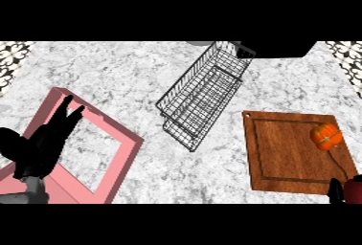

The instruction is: Pick the tomato from the cutting board and place it in the tiered basket

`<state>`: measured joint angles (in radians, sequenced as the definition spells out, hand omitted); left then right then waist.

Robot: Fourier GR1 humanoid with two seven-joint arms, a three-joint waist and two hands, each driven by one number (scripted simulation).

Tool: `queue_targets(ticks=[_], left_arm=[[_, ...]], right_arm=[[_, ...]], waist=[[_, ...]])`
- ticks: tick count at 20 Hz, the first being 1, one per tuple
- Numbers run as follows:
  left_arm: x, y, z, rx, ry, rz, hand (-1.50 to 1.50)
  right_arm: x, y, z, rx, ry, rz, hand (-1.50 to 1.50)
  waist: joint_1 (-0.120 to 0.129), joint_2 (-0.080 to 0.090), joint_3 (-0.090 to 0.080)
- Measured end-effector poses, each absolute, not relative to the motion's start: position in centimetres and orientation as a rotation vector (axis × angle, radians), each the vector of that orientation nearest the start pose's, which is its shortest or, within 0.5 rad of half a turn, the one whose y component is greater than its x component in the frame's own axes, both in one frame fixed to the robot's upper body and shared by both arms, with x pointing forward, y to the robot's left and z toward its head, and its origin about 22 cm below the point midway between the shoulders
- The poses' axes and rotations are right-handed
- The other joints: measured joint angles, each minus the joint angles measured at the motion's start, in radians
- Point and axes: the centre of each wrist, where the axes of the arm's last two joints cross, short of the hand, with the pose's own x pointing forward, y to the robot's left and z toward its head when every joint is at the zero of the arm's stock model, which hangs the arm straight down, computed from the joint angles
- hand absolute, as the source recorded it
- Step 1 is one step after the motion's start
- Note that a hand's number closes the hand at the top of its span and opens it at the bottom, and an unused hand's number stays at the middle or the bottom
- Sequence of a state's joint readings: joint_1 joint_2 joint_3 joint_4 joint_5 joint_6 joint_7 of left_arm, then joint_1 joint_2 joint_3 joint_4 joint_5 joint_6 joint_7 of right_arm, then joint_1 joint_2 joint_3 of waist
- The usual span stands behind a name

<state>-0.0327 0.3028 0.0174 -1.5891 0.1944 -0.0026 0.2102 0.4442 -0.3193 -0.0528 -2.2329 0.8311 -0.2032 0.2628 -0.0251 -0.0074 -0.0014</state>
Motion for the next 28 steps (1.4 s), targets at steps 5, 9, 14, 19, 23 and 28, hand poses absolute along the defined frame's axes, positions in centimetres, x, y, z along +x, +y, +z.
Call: queue_targets(ticks=[5,9,14,19,23,28], left_arm=[[25.0,29.3,3.7,0.082,-1.417,-0.086,0.00],[25.3,29.1,3.7,0.071,-1.423,-0.091,0.00],[25.9,29.1,3.7,0.059,-1.423,-0.103,0.00],[26.1,28.7,3.8,0.058,-1.423,-0.103,0.00],[25.9,28.9,3.6,0.066,-1.417,-0.099,0.00],[25.6,28.6,3.6,0.070,-1.420,-0.098,0.00]], right_arm=[[13.1,-27.7,12.9,-1.176,-1.505,0.476,1.50],[14.9,-25.6,14.5,-1.100,-1.516,0.489,1.50],[17.5,-21.5,17.4,-1.014,-1.559,0.508,1.50],[20.5,-16.4,20.1,-1.037,-1.577,0.503,1.50],[22.7,-13.2,21.8,-1.030,-1.589,0.503,1.50],[25.5,-10.2,22.0,-1.026,-1.556,0.522,1.50]], waist=[[0.015,0.004,0.000],[0.026,0.006,-0.001],[0.038,0.008,-0.002],[0.044,0.008,-0.002],[0.039,0.008,-0.001],[0.036,0.007,0.000]])
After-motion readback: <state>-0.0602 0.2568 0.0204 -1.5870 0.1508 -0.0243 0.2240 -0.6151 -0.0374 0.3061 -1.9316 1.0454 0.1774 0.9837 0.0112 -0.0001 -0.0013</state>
